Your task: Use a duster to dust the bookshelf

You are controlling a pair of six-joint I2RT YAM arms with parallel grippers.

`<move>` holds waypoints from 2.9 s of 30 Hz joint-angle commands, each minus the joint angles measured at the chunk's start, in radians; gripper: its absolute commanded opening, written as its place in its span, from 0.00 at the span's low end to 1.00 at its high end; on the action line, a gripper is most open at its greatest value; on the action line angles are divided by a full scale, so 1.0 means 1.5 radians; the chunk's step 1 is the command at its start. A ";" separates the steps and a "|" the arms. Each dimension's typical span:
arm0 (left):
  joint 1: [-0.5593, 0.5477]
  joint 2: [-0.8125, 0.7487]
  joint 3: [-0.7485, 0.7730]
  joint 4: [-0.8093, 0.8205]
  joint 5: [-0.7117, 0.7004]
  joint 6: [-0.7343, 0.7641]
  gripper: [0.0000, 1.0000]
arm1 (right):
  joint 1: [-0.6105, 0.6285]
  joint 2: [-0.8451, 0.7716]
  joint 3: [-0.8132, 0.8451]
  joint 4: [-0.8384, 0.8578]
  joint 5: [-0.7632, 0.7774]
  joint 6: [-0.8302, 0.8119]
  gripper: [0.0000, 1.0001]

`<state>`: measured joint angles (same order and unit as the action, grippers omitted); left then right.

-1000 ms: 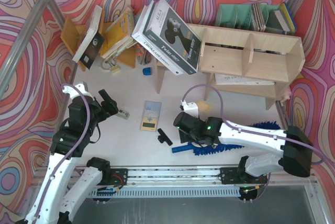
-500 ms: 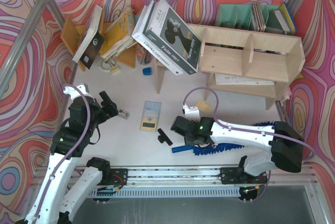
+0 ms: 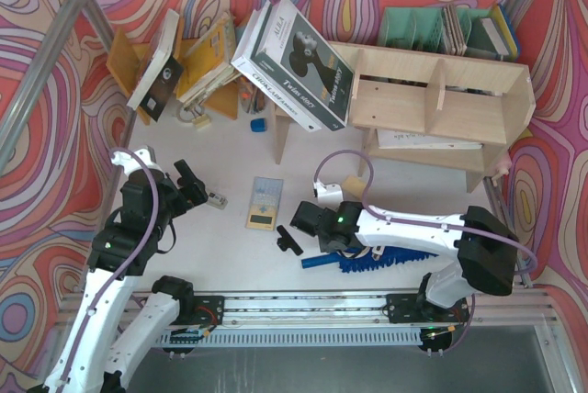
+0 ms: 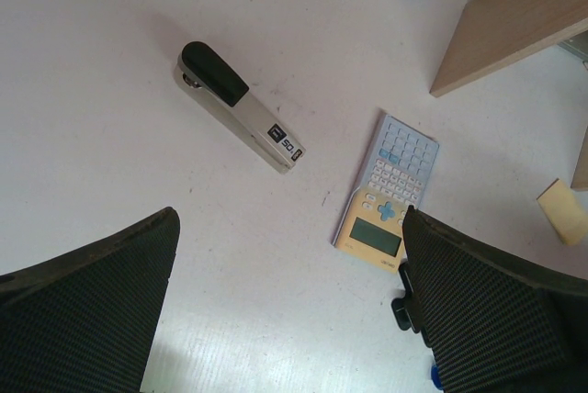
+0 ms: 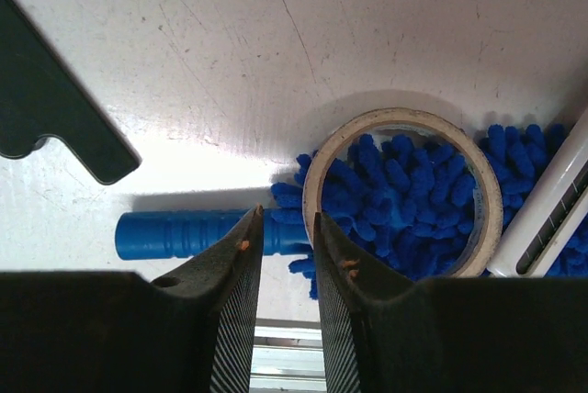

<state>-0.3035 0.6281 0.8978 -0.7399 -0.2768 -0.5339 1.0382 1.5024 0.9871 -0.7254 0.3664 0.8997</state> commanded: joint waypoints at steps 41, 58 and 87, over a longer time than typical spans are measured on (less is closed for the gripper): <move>-0.002 0.000 0.007 -0.009 0.014 0.005 0.98 | 0.005 0.094 0.016 -0.048 0.036 0.023 0.32; -0.002 0.000 0.007 -0.009 0.011 0.005 0.98 | 0.006 0.089 0.083 -0.070 0.062 0.001 0.21; -0.002 -0.007 0.007 -0.013 0.006 0.003 0.98 | -0.015 0.166 0.181 0.229 0.171 -0.087 0.24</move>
<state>-0.3035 0.6273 0.8978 -0.7422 -0.2657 -0.5339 1.0435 1.7092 1.2129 -0.4088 0.5941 0.7769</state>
